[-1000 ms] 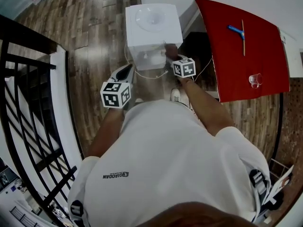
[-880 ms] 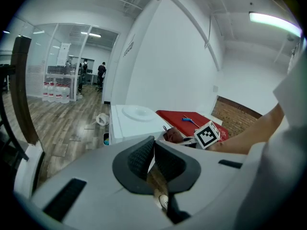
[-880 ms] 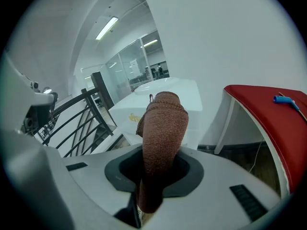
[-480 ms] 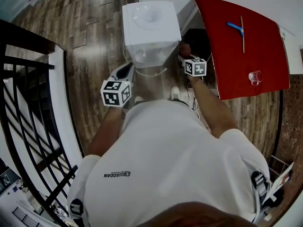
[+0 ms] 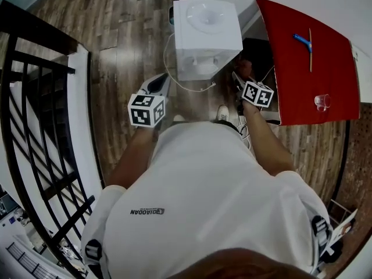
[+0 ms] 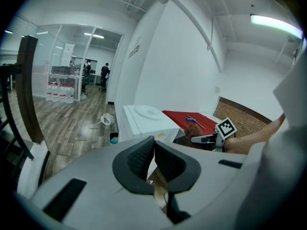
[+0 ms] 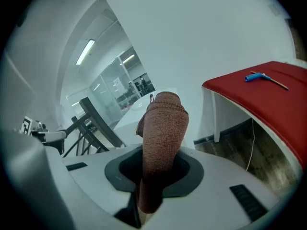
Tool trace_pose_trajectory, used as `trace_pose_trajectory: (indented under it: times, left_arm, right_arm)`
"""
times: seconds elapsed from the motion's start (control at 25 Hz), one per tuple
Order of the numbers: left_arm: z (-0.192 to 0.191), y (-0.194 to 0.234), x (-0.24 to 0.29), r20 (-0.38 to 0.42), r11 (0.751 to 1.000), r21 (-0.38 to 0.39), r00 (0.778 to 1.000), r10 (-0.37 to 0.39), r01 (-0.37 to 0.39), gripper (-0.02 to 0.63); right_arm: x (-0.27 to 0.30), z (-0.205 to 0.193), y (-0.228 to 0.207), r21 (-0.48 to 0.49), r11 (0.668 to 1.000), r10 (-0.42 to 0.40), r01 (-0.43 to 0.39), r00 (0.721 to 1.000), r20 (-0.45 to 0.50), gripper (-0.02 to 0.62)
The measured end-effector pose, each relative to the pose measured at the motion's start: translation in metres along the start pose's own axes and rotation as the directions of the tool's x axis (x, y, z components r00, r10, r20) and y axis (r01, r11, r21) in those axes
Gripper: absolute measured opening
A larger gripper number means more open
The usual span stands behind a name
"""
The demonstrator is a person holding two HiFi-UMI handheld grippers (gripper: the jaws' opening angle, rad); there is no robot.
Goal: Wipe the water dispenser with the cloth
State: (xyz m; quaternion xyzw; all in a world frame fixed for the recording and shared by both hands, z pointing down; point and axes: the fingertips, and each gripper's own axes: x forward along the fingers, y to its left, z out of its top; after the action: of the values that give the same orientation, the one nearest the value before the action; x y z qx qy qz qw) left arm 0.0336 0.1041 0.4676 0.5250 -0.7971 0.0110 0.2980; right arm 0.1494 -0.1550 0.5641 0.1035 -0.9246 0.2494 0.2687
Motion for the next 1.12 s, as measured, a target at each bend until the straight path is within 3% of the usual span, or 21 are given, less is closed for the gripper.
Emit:
trace_pose_trajectory:
  times: [0.16,0.32,0.56,0.68,0.92,1.12]
  left_arm:
    - [-0.001,0.021,-0.026,0.015,1.000,0.022,1.000,0.016,-0.016,0.002]
    - [-0.004,0.044,-0.055,0.031,0.998,0.018,0.998,0.052,-0.052,0.001]
    - [0.000,0.075,-0.091,0.063,0.989,0.012,0.987,0.150,-0.151,0.002]
    - [0.004,0.094,-0.112,0.073,0.980,0.021,0.978,0.197,-0.199,0.000]
    - [-0.017,0.162,-0.146,0.000,0.966,0.016,0.966,0.260,-0.260,0.002]
    - [0.004,0.221,-0.149,-0.042,0.965,0.044,0.965,0.260,-0.259,0.000]
  right_arm:
    - [0.000,0.002,0.053,0.045,0.996,0.080,-0.082,0.996,0.031,0.074]
    - [0.004,0.017,0.132,-0.012,0.977,0.212,-0.211,0.976,0.050,0.074]
    - [0.031,0.014,0.231,-0.163,0.908,0.385,-0.385,0.922,-0.036,0.074]
    - [0.056,-0.001,0.264,-0.179,0.877,0.434,-0.445,0.895,-0.098,0.074]
    - [0.107,-0.024,0.322,-0.162,0.853,0.475,-0.496,0.866,-0.154,0.074]
    - [0.165,-0.015,0.342,-0.141,0.881,0.434,-0.451,0.890,-0.139,0.074]
